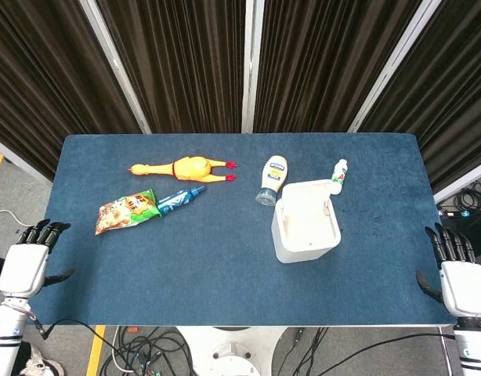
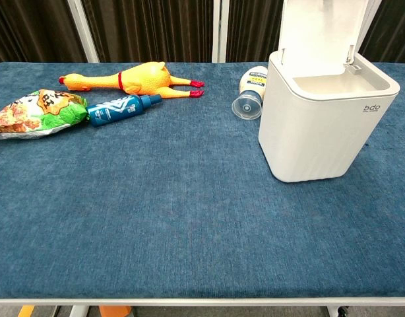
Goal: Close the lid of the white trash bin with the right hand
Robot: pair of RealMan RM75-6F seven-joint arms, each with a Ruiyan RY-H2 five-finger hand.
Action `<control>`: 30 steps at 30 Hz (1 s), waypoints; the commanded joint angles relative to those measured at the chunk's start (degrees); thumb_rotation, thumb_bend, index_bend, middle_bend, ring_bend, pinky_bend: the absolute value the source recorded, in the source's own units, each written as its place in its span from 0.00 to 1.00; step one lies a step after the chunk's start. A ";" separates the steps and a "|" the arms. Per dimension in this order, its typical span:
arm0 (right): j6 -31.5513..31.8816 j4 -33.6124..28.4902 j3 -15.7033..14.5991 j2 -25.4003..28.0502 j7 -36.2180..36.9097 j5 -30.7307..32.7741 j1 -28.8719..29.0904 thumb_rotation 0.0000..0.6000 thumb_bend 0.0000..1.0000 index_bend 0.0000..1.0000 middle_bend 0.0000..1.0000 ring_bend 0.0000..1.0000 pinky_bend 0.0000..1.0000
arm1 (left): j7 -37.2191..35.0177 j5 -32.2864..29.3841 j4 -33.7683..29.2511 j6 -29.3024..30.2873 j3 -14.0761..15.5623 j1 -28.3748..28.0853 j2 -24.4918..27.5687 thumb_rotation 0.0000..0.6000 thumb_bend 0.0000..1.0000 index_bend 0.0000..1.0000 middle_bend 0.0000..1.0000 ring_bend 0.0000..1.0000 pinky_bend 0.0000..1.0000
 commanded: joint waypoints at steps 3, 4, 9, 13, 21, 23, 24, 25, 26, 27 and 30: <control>-0.21 0.27 0.09 0.06 0.27 0.09 0.11 1.00 0.27 0.00 0.00 0.00 0.00 | 0.18 0.03 0.19 0.35 0.13 0.23 -0.41 1.00 0.00 0.19 0.19 0.11 0.19; -0.33 0.30 0.11 0.06 0.33 0.12 0.18 1.00 0.27 0.00 0.00 0.00 0.00 | 0.16 -0.03 0.24 0.36 0.13 0.24 -0.54 1.00 0.00 0.19 0.19 0.11 0.19; -0.65 -0.39 0.07 0.29 -0.10 -0.34 0.54 1.00 0.27 0.00 0.00 0.00 0.00 | 0.61 0.01 0.05 0.09 0.16 0.05 -0.66 1.00 0.00 0.19 0.19 0.11 0.19; -0.72 -1.00 -0.06 0.65 -0.60 -1.16 0.86 1.00 0.27 0.00 0.00 0.00 0.00 | 0.75 0.40 0.05 0.24 0.30 0.05 -0.66 1.00 0.00 0.19 0.19 0.11 0.19; -2.11 -4.06 0.94 4.38 0.18 -4.25 3.67 1.00 0.68 0.00 0.00 0.00 0.00 | 0.57 0.45 0.19 0.28 0.68 0.33 -0.55 1.00 0.00 0.19 0.20 0.11 0.19; -2.60 -5.25 1.44 5.36 0.06 -4.98 4.64 1.00 0.84 0.00 0.00 0.00 0.00 | 0.47 0.53 0.19 0.22 0.70 0.28 -0.52 1.00 0.00 0.19 0.20 0.11 0.19; -3.10 -6.20 1.79 6.01 -0.07 -5.33 5.36 1.00 0.93 0.00 0.00 0.00 0.00 | 0.44 0.56 0.17 0.07 0.75 0.23 -0.51 1.00 0.00 0.19 0.20 0.11 0.19; -3.66 -7.05 2.08 6.54 -0.20 -5.49 5.98 1.00 0.96 0.00 0.00 0.00 0.00 | 0.45 0.56 0.14 -0.07 0.79 0.18 -0.51 1.00 0.00 0.19 0.20 0.11 0.19; -4.39 -7.96 2.39 7.13 -0.24 -5.61 6.69 1.00 0.99 0.00 0.00 0.00 0.00 | 0.47 0.57 0.11 -0.23 0.82 0.11 -0.53 1.00 0.00 0.19 0.20 0.11 0.19; -5.70 -9.21 2.86 7.99 0.00 -5.60 7.81 1.00 1.00 0.00 0.00 0.00 0.00 | 0.51 0.58 0.09 -0.40 0.85 0.02 -0.58 1.00 0.00 0.19 0.20 0.11 0.19; -10.53 -12.70 4.59 10.53 1.97 -4.44 11.50 1.00 1.00 0.00 0.00 0.00 0.00 | 0.56 0.63 0.09 -0.87 0.97 -0.20 -0.70 1.00 0.00 0.19 0.20 0.11 0.19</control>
